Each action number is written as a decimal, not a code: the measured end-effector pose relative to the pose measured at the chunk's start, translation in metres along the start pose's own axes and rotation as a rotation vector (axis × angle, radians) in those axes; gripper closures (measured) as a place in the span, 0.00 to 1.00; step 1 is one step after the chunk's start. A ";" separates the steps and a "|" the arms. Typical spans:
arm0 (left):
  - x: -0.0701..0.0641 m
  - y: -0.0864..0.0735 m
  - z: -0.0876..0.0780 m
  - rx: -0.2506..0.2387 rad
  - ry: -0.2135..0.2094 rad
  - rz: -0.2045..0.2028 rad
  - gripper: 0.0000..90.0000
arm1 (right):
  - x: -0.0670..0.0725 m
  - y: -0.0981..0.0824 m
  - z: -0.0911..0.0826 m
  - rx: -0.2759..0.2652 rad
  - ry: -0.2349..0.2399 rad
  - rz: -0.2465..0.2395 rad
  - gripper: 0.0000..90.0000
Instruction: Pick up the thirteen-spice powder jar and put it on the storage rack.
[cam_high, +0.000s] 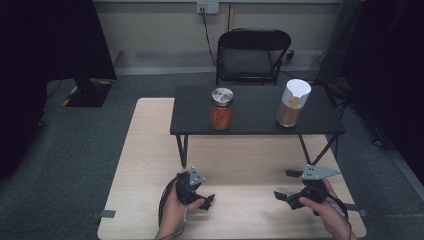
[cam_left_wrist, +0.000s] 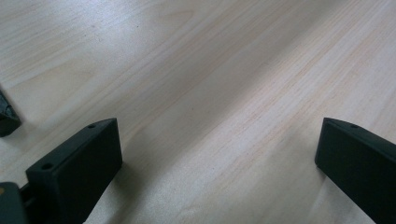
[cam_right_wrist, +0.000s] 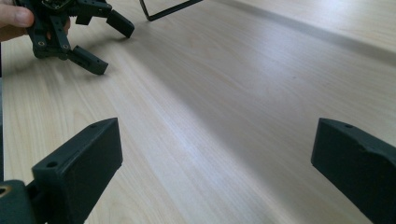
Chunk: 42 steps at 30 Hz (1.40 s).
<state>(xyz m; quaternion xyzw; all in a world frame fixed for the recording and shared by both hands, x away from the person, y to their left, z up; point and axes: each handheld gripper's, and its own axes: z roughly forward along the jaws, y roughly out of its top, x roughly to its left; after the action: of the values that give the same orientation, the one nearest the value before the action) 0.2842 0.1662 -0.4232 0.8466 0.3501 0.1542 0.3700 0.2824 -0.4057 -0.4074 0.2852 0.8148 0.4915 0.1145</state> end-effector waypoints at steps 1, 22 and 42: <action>0.000 0.000 0.000 0.000 0.000 0.000 0.00 | 0.000 -0.001 0.001 0.001 -0.001 0.001 0.01; 0.000 0.000 0.000 0.000 0.000 0.000 0.00 | 0.000 -0.012 0.010 0.059 -0.012 0.001 0.02; 0.000 0.000 0.000 0.000 0.000 0.000 0.00 | 0.005 -0.006 0.019 0.167 -0.057 -0.026 0.02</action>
<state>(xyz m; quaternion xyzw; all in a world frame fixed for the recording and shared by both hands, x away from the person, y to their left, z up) 0.2842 0.1662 -0.4232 0.8467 0.3500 0.1542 0.3700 0.2849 -0.3906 -0.4214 0.2971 0.8530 0.4121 0.1196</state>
